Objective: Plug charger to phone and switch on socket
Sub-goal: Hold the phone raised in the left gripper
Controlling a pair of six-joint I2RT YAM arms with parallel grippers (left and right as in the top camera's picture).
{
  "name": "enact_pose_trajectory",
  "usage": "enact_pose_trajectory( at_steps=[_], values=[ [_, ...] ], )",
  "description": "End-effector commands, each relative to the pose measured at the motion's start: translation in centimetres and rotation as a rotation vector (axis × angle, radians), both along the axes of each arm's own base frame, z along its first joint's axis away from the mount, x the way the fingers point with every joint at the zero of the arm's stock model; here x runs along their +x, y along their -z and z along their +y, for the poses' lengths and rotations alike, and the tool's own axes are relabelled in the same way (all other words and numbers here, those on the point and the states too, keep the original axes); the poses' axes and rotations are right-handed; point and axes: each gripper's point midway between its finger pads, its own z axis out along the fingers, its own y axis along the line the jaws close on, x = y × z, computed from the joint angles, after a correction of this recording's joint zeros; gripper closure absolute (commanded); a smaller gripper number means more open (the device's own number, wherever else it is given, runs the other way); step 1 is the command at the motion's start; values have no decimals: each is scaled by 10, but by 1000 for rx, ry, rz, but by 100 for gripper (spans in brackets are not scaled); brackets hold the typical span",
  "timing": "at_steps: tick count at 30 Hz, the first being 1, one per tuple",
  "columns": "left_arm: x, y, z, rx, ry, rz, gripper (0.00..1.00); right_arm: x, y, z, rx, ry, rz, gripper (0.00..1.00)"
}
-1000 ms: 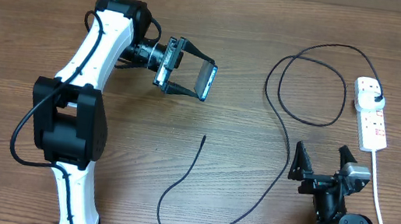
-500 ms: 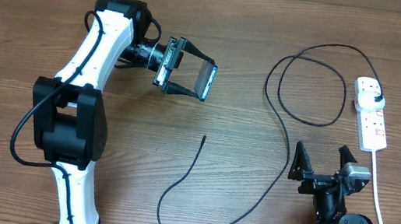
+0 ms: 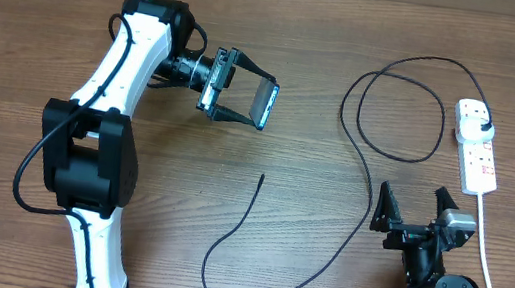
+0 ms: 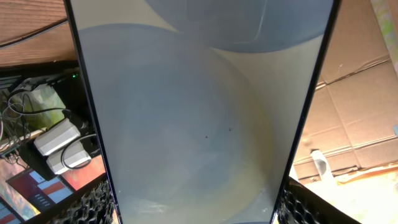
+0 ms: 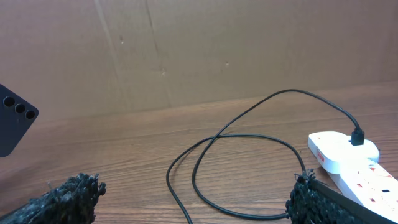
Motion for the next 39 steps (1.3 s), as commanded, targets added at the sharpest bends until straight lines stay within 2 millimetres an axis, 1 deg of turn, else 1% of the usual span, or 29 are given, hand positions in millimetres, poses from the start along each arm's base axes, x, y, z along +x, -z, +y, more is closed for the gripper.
enact_pose_trajectory(
  at_steps=[1, 39],
  values=[
    [4, -15, -4, -48, -14, -2, 96, 0, 1, -4, 3, 22, -5, 0],
    [3, -11, -3, -27, -7, -5, 95, 0, 1, -4, 3, 22, -5, 0]
  ],
)
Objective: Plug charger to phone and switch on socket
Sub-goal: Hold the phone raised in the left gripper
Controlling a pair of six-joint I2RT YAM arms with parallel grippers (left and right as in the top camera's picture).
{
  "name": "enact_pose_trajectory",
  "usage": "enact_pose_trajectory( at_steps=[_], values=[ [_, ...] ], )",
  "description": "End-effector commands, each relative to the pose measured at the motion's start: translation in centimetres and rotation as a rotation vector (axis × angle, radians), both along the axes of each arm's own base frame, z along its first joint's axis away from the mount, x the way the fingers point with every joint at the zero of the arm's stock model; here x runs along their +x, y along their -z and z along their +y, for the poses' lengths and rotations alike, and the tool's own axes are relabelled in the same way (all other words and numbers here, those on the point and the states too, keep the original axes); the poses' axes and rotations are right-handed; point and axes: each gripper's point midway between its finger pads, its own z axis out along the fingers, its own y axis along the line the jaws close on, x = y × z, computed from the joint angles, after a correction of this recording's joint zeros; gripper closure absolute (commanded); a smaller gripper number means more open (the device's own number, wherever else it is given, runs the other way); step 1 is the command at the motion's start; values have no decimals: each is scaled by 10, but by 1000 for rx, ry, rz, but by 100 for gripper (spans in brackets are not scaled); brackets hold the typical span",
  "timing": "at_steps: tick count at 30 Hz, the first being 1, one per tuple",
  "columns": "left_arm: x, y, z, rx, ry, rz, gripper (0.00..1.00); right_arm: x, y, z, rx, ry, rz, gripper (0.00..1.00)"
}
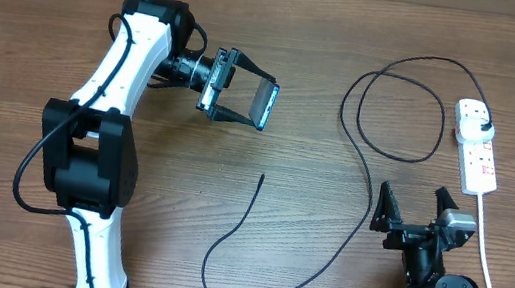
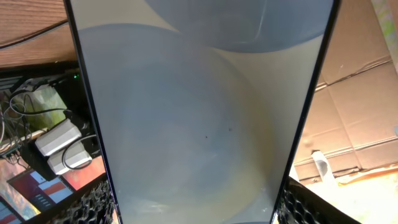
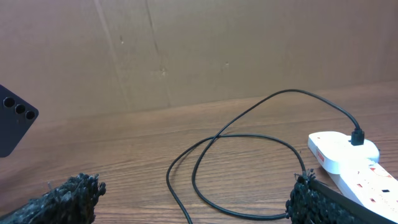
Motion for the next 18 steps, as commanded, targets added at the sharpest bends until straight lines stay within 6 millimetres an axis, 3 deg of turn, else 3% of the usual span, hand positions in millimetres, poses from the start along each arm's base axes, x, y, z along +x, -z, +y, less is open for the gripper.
enact_pose_trajectory(
  at_steps=[1, 9, 18],
  values=[
    [3, -12, -4, -31, -8, -5, 96, 0, 2, -4, 3, 22, -5, 0],
    [1, -2, -1, 27, 9, -13, 96, 0, 2, -4, 3, 22, -5, 0],
    [-8, 42, 20, 302, 86, -49, 96, 0, 2, -4, 3, 22, -5, 0]
  ],
)
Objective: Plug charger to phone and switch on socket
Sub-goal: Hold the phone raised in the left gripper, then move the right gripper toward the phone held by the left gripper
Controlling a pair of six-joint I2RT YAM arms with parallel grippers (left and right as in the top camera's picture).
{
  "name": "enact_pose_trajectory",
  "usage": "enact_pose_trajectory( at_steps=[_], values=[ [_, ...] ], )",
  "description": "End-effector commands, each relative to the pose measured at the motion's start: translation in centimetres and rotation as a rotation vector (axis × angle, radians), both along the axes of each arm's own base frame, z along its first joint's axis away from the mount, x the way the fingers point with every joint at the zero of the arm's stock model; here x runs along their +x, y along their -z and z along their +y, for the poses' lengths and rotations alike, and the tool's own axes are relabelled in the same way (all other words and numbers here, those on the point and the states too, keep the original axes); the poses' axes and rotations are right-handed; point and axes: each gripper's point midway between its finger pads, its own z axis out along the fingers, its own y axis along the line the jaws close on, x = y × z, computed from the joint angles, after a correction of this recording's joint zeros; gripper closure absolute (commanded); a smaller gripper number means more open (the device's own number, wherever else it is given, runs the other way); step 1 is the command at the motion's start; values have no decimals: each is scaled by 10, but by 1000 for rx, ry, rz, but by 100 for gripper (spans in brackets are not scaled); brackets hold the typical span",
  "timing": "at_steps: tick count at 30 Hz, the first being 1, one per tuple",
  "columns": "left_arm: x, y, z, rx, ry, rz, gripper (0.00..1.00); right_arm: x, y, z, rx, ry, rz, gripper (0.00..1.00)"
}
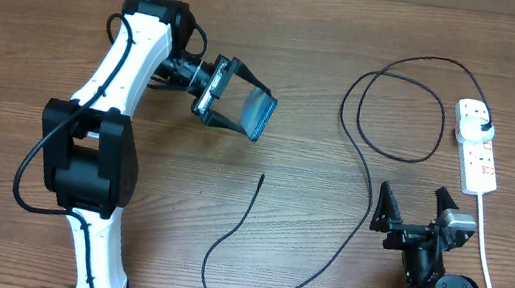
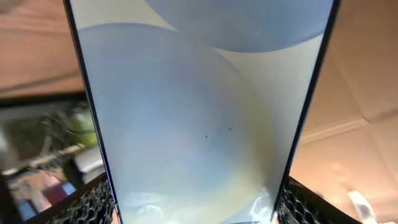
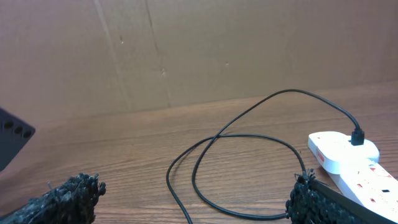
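Observation:
My left gripper (image 1: 238,107) is shut on the phone (image 1: 259,116), held above the table left of centre; its pale screen (image 2: 199,106) fills the left wrist view between the two pads. The black charger cable (image 1: 371,195) loops across the table, its free end (image 1: 262,176) lying below the phone, its plug in the white socket strip (image 1: 476,150) at the right. My right gripper (image 1: 415,212) stands open near the front right edge, nothing between its fingers. In the right wrist view the cable (image 3: 249,137), the strip (image 3: 348,158) and a corner of the phone (image 3: 12,140) show.
A white lead (image 1: 490,273) runs from the socket strip toward the front edge past my right arm. A brown cardboard wall (image 3: 199,50) stands behind the table.
My left gripper has turned slightly with the phone, which now points a little lower right and sits lower in the right wrist view. The right arm, cable and strip are unchanged.
At both earlier moments my left gripper held the phone above the table, unmoved, with the right gripper open at the front right. By now the phone has tilted and shifted slightly toward the cable's free end.

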Motion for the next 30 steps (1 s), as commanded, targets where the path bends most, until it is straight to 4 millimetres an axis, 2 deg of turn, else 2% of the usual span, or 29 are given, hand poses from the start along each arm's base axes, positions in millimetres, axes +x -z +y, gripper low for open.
enact_pose_trajectory(
  at_steps=[1, 11, 16, 21, 23, 27, 30],
  values=[
    [-1, 15, 11, 140, 37, -32, 96, 0, 2, -4, 3, 22, -5, 0],
    [0, 30, 23, 242, 64, -63, 96, 0, 2, -4, 3, 22, -5, 0],
    [9, 41, 29, 303, 73, -125, 96, 0, 1, -4, 3, 22, -5, 0],
    [16, 41, 25, 295, 58, -148, 96, 0, 1, -4, 4, 23, -8, 0],
    [20, 41, 24, 290, 47, -157, 96, 0, -6, -3, 11, 16, -35, 0],
    [29, 40, 21, 272, 28, -193, 96, -3, -28, 17, 16, -101, -123, 0],
    [36, 36, 16, 237, 14, -222, 95, -8, -36, 31, 13, -189, -158, 0]
  ],
)
